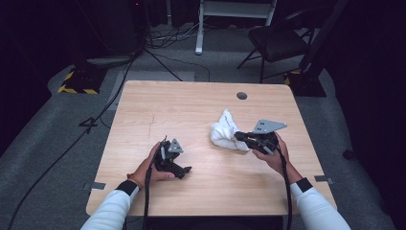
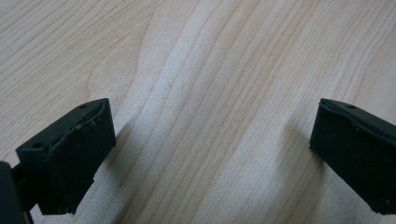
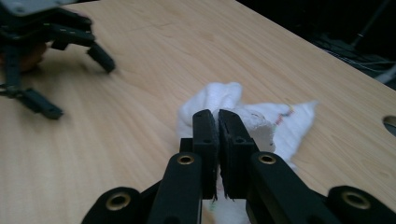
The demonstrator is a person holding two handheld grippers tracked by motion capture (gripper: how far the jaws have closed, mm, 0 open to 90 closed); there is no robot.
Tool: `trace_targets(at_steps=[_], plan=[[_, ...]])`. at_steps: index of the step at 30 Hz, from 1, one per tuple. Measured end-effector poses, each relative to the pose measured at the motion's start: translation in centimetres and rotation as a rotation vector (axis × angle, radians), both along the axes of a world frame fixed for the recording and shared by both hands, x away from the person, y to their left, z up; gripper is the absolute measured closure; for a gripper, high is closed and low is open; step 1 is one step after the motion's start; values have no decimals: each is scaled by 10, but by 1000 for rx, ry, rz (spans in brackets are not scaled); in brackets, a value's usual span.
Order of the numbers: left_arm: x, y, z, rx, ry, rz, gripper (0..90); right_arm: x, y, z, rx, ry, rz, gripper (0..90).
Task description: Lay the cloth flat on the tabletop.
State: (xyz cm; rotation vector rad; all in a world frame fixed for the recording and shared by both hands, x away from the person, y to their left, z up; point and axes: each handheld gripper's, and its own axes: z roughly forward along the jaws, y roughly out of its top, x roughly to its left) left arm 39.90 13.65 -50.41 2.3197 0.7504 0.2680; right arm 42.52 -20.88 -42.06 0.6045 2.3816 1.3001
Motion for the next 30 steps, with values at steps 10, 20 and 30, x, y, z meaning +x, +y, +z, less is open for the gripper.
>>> trace_targets(at_steps=[10,20,30], plan=[[-3,2,0,-2,3,16,4,-55,22,-3,-69,28,219,863],[-8,-3,3,21,18,37,28,-93,27,-26,-137,97,309,859],[-14,-22,11,19,-17,9,178,-94,6,-42,-161,132,237,733]])
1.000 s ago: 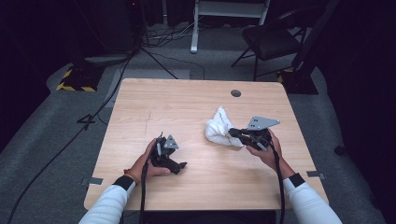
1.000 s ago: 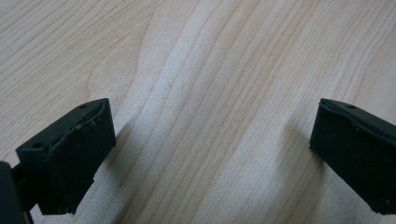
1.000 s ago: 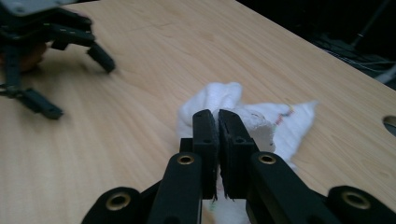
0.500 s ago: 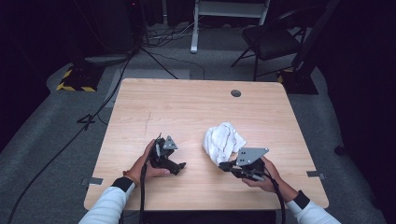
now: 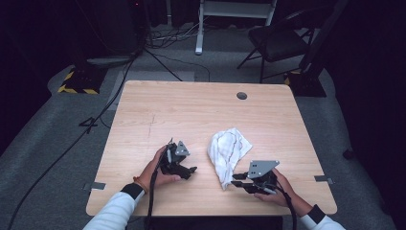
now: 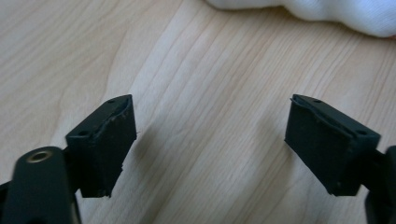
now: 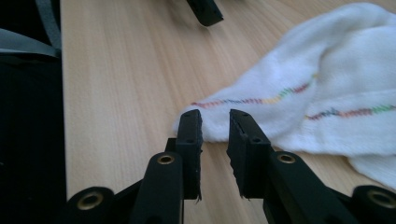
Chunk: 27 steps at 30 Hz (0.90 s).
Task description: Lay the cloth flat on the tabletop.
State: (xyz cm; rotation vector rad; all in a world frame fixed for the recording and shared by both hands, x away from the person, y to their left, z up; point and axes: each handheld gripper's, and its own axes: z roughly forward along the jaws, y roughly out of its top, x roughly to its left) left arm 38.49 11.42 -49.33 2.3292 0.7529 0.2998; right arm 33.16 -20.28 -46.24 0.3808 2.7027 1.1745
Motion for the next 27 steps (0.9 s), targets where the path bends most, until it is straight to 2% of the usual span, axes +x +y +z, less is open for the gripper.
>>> trace_targets(at_steps=[1,2,7,10,13,14,16,20,22,27], plan=[[-3,-5,5,-7,-42,-14,170,2,-4,1,5,-4,-18,705],[-4,-6,7,-14,-50,-17,168,5,-7,2,7,-13,-38,699],[-4,-21,19,-69,-68,-52,175,18,-22,7,22,-53,-129,656],[-2,-31,24,-91,-78,-65,176,32,-33,6,21,-66,-208,642],[4,-39,30,-115,-80,-71,176,49,-44,3,27,-61,-291,632],[4,-39,30,-115,-80,-71,177,49,-44,3,27,-61,-291,632],[9,-45,37,-134,-102,-63,178,64,-52,0,24,-59,-370,616],[16,-50,44,-150,-133,-45,189,76,-52,-2,12,-53,-403,592],[21,-57,47,-124,-186,-30,198,85,-48,-4,4,-47,-414,585],[34,-62,44,-125,-162,-5,208,97,-40,-11,-13,-29,-425,612]])
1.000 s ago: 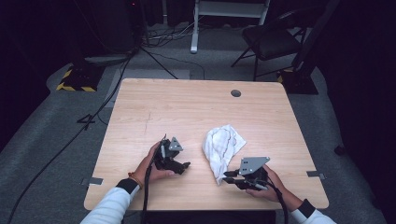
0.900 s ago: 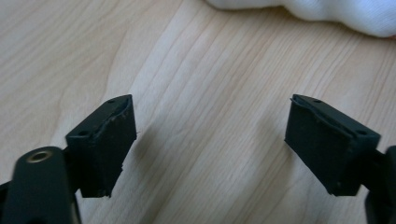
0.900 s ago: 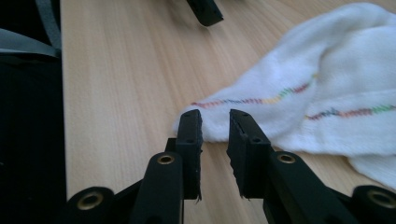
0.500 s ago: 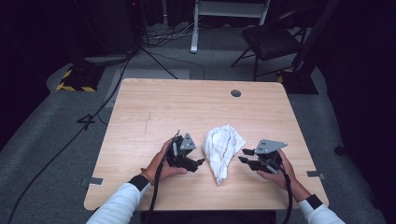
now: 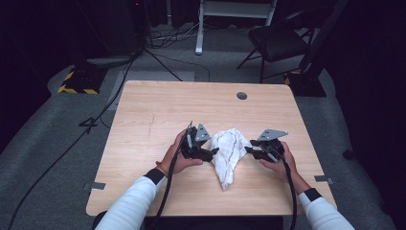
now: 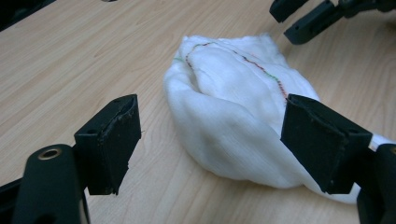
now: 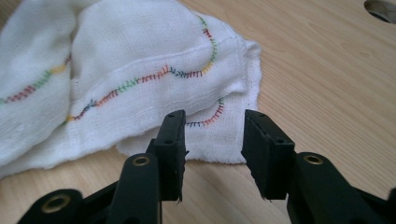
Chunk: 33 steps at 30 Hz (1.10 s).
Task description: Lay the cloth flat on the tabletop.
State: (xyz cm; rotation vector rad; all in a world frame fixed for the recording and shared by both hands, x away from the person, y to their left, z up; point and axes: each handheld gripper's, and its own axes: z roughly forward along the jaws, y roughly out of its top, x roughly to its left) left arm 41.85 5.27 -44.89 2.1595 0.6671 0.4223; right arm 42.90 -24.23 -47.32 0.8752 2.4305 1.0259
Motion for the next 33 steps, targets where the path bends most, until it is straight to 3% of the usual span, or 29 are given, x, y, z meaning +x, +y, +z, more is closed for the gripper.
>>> trace_targets(at_steps=[2,4,8,11,12,13,14,19,26,28,33], plan=[[8,-3,-4,29,-7,27,224,6,5,-6,-27,14,-4,638],[9,-4,-5,32,0,25,240,8,6,-8,-34,18,-5,641],[16,-5,-16,86,55,1,308,12,8,-15,-60,42,-6,658],[18,-3,-17,80,77,-17,358,13,7,-16,-57,44,-7,656],[18,-2,-17,79,87,-32,398,13,7,-16,-58,43,-8,655],[18,-2,-17,90,94,-57,529,14,7,-16,-58,42,-9,656],[17,-2,-18,122,90,-105,599,14,7,-16,-56,43,-11,656],[14,-2,-18,176,84,-153,787,17,6,-15,-87,23,-40,657],[11,8,-17,196,97,-178,850,28,9,-15,-119,9,-81,669],[6,14,-17,207,97,-189,852,35,10,-16,-131,-18,-114,664],[-5,21,-18,217,112,-199,851,45,15,-15,-130,-10,-161,633]])
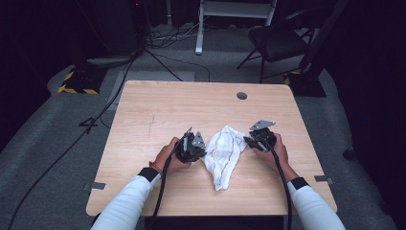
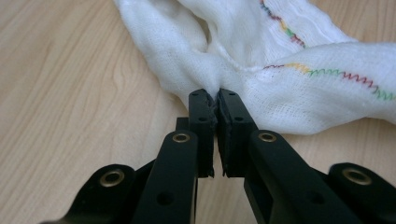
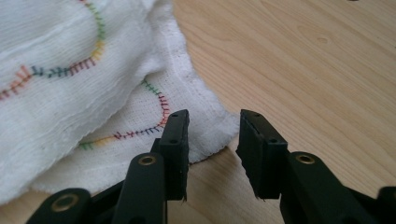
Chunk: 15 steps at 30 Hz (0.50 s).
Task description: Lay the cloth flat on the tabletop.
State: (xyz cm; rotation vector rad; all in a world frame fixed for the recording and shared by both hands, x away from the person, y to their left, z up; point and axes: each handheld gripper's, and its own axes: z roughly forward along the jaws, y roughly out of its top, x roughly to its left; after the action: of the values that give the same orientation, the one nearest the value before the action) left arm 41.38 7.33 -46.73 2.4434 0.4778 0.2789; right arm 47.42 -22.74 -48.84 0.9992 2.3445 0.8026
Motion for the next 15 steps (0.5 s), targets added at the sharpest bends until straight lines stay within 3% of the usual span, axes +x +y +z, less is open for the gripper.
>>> trace_targets(at_steps=[2,7,8,11,15], plan=[[-2,0,0,6,-1,-4,851,0,1,0,5,-10,-7,633],[-14,1,-2,11,4,-18,850,-12,11,15,141,-23,77,589],[-14,1,-2,11,4,-18,850,-12,11,15,141,-23,77,589],[-18,2,-5,23,6,-24,850,-18,24,19,164,-9,145,543],[-22,3,-7,23,8,-32,851,-22,44,13,106,20,189,508]])
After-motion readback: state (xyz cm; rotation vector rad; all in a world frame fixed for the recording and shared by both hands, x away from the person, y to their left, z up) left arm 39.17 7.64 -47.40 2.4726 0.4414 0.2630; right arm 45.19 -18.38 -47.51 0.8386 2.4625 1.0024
